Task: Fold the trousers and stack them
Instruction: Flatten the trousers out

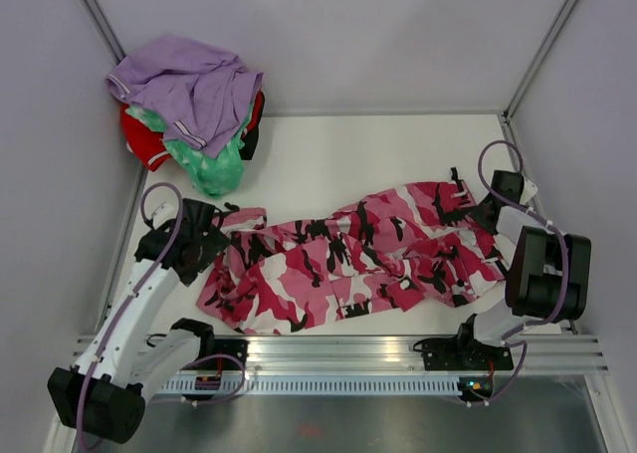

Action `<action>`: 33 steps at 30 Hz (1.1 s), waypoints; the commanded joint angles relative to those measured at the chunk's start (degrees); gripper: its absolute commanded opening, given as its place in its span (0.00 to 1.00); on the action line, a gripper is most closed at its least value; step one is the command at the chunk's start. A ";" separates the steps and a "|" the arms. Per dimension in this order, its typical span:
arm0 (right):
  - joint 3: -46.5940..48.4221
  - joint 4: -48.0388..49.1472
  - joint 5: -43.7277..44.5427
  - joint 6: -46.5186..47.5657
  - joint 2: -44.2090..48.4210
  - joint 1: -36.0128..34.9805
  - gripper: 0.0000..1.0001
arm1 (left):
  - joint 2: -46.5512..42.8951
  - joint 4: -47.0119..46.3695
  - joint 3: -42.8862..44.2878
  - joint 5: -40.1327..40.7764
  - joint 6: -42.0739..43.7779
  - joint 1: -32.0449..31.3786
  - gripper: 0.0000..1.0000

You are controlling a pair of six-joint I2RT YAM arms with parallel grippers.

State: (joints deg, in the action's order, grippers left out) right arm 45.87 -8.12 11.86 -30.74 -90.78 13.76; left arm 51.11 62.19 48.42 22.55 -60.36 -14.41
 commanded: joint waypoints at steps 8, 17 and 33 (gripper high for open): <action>0.71 -1.89 0.01 -0.20 7.37 3.99 0.03 | 13.82 -17.61 1.59 -0.03 6.56 9.81 0.94; 6.16 -0.23 -13.79 4.72 8.53 2.68 0.67 | 27.63 -39.22 0.71 -15.24 14.91 19.07 0.79; 14.78 -2.34 -12.21 8.33 -7.83 -1.89 0.80 | 42.58 -41.81 4.04 -16.31 18.08 18.98 0.02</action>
State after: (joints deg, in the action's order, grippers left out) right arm 58.98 -10.57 -1.45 -23.94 -97.25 11.66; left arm 93.19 20.45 50.09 4.45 -44.05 4.67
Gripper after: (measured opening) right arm 0.793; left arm 0.068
